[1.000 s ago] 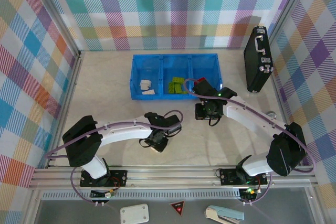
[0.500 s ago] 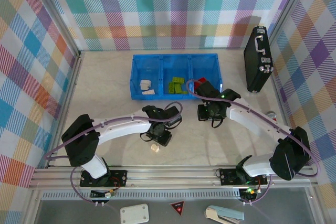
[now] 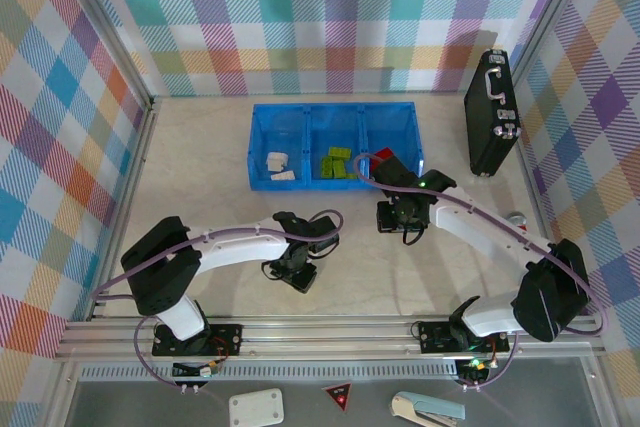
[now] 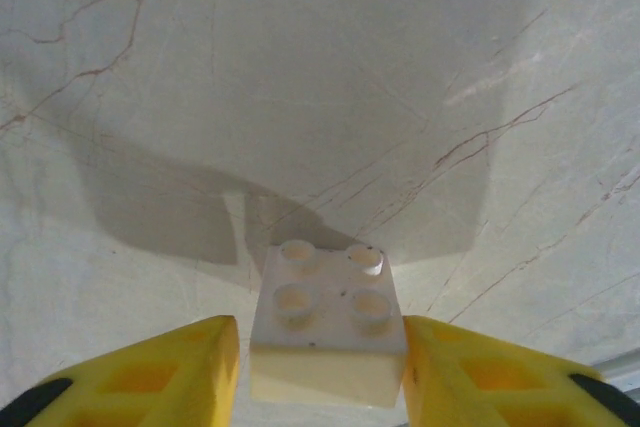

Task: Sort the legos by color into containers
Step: Pick up the lego from the middle-left of the table, then place the lego in the container.

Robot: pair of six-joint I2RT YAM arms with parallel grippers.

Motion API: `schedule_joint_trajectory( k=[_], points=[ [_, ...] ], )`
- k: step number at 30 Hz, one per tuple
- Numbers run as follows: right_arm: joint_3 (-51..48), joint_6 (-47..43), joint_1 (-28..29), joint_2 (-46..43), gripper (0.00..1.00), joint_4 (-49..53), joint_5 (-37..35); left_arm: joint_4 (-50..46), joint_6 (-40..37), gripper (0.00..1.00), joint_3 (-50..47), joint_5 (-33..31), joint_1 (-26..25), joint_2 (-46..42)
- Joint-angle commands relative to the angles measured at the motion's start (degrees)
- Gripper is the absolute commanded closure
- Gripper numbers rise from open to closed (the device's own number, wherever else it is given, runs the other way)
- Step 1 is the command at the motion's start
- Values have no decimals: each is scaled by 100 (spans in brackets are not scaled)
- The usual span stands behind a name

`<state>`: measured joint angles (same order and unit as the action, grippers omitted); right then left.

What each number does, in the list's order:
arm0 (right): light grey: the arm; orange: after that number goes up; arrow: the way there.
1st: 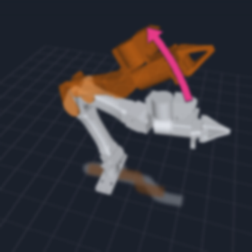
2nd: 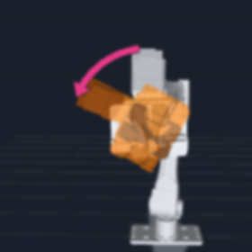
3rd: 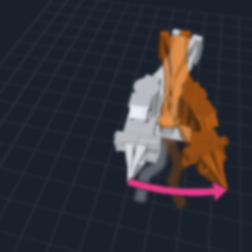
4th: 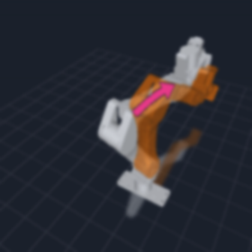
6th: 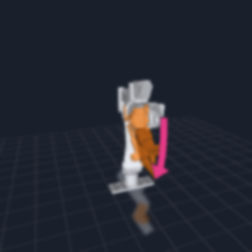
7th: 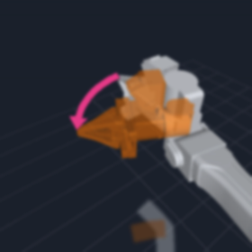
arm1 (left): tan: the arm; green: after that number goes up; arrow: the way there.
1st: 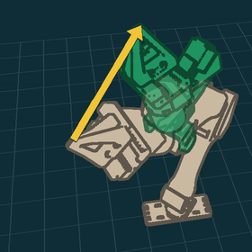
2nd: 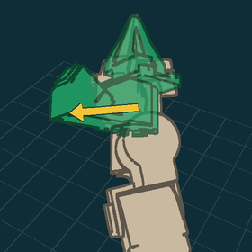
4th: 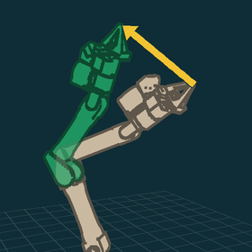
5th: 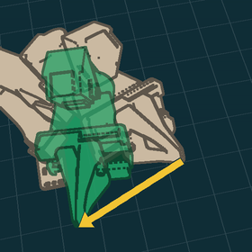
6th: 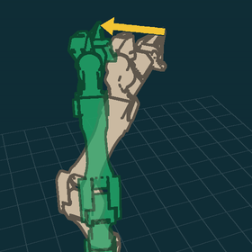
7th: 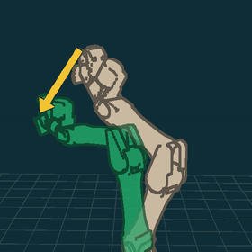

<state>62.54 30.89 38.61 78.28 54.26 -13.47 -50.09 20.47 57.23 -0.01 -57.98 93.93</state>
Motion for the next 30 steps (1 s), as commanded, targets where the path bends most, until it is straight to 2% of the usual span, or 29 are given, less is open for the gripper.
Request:
schedule_joint_trajectory(
  k=[1,7,14,20,30],
  points=[
    [39,35,-3,47,57,92,-51,31,10,60,-26,91,14,54],
    [50,37,-3,55,57,86,-59,-34,2,66,20,9,14,8],
    [83,18,-3,44,57,142,-68,-176,62,66,221,-205,128,-193],
    [83,63,-3,-140,57,276,-126,-230,9,66,538,-362,584,-362],
    [-14,205,-3,-532,57,528,-199,-276,-192,65,1658,-362,1820,-143]
  ],
)
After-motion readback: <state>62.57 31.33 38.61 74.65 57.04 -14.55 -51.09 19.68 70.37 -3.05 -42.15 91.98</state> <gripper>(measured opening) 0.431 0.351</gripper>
